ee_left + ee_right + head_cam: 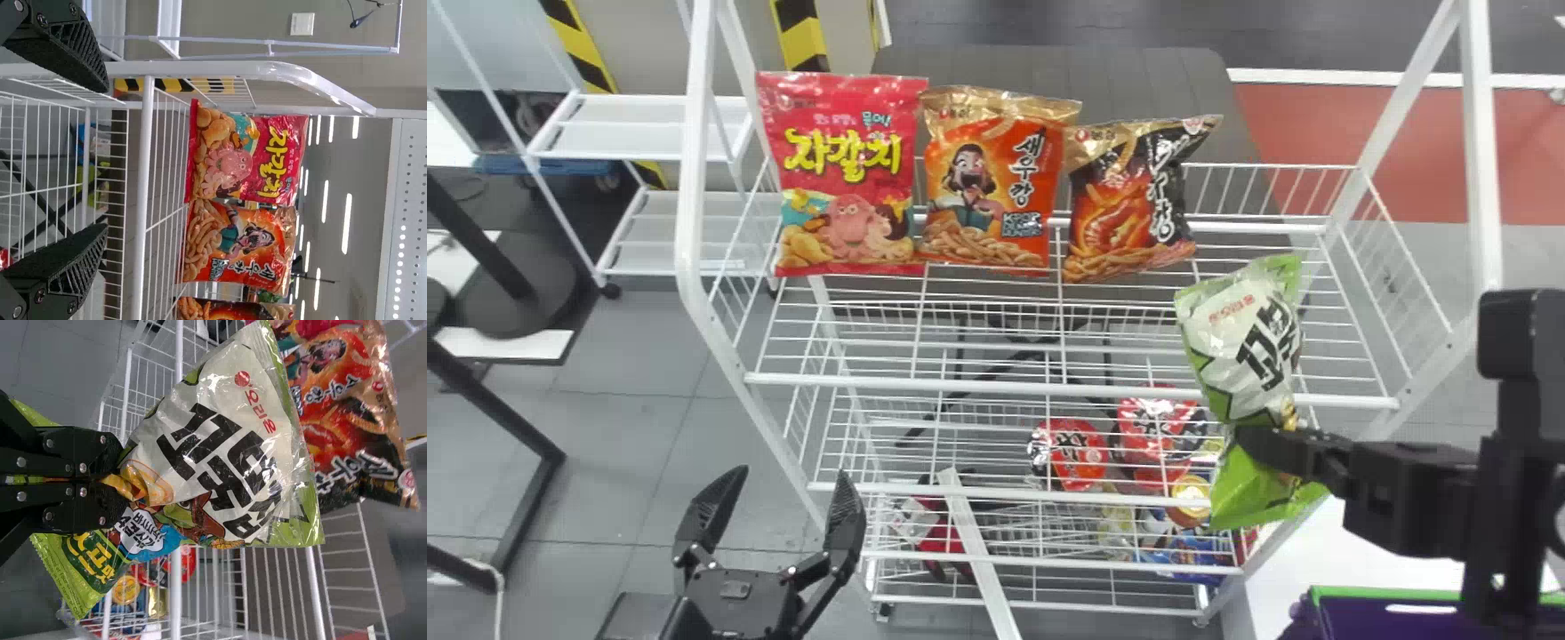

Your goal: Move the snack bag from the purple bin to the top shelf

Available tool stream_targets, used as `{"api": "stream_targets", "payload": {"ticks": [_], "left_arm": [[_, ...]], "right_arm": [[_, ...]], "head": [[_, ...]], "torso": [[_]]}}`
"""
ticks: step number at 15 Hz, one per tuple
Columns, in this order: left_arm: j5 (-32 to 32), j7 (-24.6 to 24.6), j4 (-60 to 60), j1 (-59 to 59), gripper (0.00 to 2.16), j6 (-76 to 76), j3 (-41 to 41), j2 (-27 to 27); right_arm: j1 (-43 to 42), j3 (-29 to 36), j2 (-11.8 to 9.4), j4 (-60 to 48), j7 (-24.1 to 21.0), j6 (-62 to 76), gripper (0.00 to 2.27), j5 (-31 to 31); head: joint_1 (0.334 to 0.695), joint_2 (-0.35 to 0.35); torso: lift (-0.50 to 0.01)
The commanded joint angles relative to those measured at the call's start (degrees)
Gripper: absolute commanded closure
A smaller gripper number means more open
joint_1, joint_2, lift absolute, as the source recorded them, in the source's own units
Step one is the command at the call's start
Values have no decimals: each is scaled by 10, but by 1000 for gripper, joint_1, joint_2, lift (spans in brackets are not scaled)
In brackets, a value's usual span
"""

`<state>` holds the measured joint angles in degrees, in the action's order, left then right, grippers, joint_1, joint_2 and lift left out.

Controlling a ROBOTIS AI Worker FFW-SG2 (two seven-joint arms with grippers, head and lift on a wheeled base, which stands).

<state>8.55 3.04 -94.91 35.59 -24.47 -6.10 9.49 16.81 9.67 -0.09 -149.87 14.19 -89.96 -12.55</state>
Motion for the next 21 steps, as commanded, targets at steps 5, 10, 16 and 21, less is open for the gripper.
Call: {"api": "stream_targets", "payload": {"ticks": [5,10,16,21], "left_arm": [[7,-3,5,-4,83,0,5,1],[16,-4,13,-10,83,-2,7,6],[25,-8,33,-21,83,-11,9,7],[32,-8,38,-22,83,-19,10,10]], "right_arm": [[-61,-18,1,42,-21,12,2263,1],[-93,-20,1,144,-45,181,2263,-3],[-96,-32,1,256,-89,427,2263,12],[-95,-39,1,337,-98,526,2263,27]], "head": [[695,77],[695,69],[695,35],[695,16]], "torso": [[0],[0],[0],[0]]}}
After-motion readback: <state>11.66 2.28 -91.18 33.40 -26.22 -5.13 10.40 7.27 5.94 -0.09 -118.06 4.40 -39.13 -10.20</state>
